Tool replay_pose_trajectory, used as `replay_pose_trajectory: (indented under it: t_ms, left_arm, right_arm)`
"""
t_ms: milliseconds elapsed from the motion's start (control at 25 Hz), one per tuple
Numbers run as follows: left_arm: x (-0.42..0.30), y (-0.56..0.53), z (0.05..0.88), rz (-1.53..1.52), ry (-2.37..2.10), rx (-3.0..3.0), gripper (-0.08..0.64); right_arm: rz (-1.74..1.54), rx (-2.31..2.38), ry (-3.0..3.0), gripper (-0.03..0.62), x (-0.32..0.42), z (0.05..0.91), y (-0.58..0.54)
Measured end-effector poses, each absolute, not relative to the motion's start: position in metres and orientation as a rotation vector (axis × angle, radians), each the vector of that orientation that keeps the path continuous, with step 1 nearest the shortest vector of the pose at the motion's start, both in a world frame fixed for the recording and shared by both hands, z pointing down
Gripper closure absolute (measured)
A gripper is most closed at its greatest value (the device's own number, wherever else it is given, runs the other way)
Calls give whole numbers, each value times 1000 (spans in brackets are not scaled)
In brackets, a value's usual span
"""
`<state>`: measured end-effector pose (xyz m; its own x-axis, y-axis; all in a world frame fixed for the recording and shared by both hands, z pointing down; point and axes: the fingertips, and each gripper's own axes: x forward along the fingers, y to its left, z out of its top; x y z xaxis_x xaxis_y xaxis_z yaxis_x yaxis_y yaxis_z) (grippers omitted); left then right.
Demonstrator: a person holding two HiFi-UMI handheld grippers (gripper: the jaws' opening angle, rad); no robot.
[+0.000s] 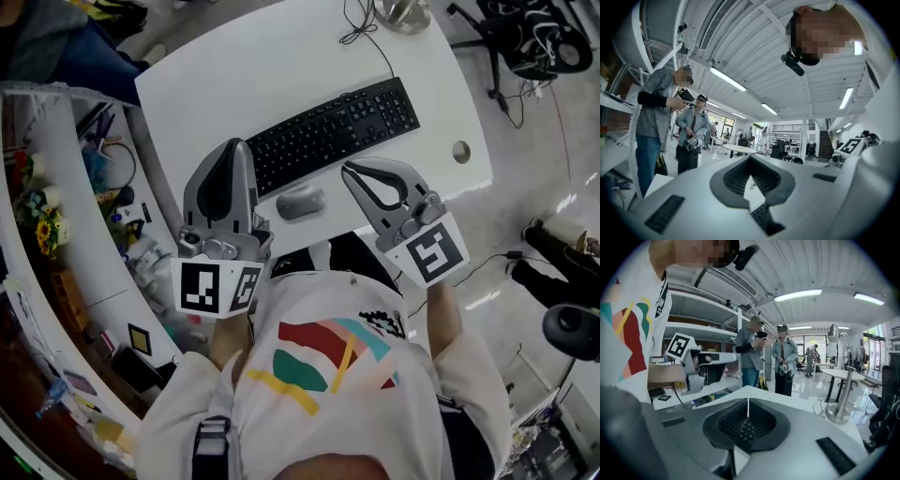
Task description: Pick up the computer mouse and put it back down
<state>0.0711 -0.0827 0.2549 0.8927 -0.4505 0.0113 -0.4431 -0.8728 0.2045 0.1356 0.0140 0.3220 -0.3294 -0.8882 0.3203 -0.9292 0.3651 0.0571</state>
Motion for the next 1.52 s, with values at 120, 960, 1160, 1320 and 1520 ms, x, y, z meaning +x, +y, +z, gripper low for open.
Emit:
replay_pose_trajectory:
  t_ms: [120, 960, 1160, 1320, 1520]
  left_arm:
    - [46, -91, 262, -59, -804, 2805, 514]
    - [-105, -87, 351, -72, -1269, 2433, 514]
    - [-122, -90, 366, -85, -1309, 2375, 514]
    - [-130, -93, 374, -93, -1316, 2355, 514]
    - [-137, -97, 374, -106, -1329, 2344, 514]
  right_arm:
    - [241, 1497, -2479, 577, 109, 324, -2]
    - [279, 340, -2051, 264, 5, 521, 26]
    - [238, 331, -1941, 264, 5, 540, 21]
    - [295, 310, -1814, 264, 7, 553, 25]
    - [324, 268, -1705, 264, 5, 557, 26]
